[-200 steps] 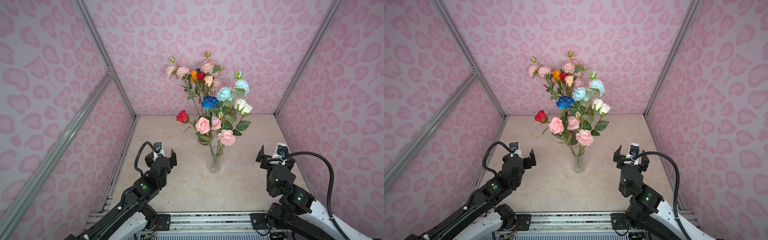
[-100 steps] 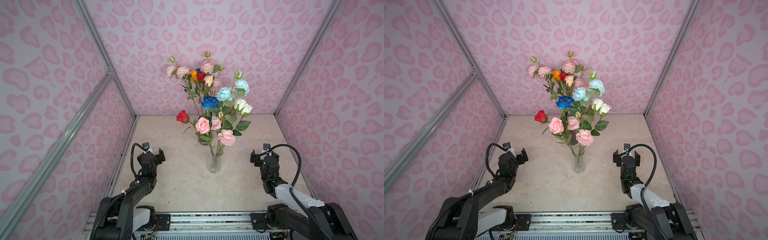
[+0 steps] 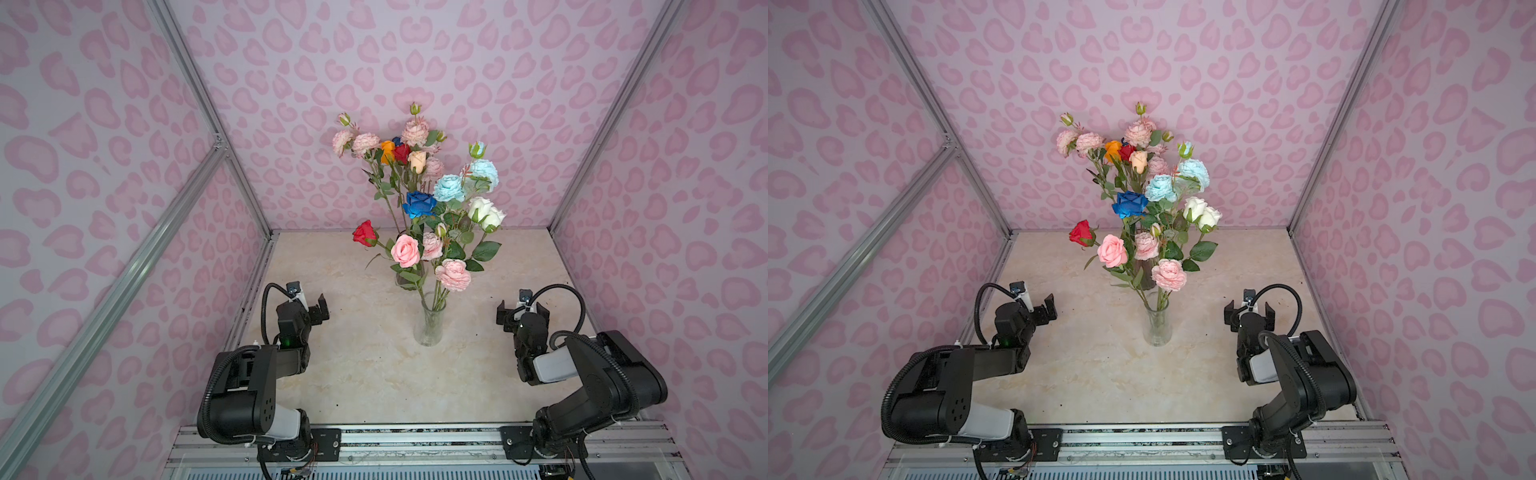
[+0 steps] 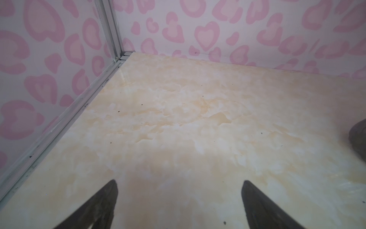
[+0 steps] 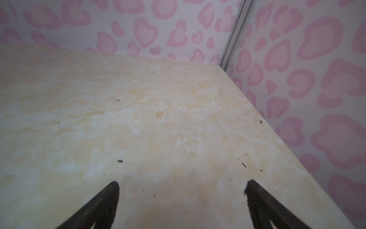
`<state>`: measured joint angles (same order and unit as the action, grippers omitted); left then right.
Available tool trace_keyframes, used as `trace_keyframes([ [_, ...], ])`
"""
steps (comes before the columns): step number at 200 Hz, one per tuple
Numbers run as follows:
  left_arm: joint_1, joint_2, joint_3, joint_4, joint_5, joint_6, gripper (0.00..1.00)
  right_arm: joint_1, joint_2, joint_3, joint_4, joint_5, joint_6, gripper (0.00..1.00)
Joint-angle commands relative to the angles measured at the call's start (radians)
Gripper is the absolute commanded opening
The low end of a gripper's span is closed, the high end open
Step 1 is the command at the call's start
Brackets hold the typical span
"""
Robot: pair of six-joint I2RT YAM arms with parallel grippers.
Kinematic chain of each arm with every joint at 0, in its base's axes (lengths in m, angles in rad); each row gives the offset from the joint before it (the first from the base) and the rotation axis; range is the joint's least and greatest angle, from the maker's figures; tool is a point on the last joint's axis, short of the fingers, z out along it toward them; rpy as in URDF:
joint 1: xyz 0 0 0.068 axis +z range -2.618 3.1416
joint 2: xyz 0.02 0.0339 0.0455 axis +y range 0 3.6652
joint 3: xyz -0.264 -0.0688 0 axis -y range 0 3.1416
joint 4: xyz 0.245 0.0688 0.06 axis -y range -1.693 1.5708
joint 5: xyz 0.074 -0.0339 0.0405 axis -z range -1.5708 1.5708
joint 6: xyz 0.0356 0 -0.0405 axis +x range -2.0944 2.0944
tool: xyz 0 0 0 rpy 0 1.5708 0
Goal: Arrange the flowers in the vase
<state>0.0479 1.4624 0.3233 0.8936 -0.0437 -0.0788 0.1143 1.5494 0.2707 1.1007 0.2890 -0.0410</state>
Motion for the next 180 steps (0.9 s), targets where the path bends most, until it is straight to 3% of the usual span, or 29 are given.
trace_keyframes([
  [1,-0.018,0.007,0.009,0.071,-0.027,0.013,0.98,-0.063,0.002,0.071,-0.115,-0.107,0.058,1.00],
  [14,-0.024,0.006,0.011,0.069,-0.039,0.016,0.98,-0.097,-0.010,0.080,-0.155,-0.172,0.069,1.00],
  [180,-0.035,0.008,0.012,0.067,-0.059,0.022,0.98,-0.096,-0.013,0.083,-0.159,-0.177,0.059,1.00],
])
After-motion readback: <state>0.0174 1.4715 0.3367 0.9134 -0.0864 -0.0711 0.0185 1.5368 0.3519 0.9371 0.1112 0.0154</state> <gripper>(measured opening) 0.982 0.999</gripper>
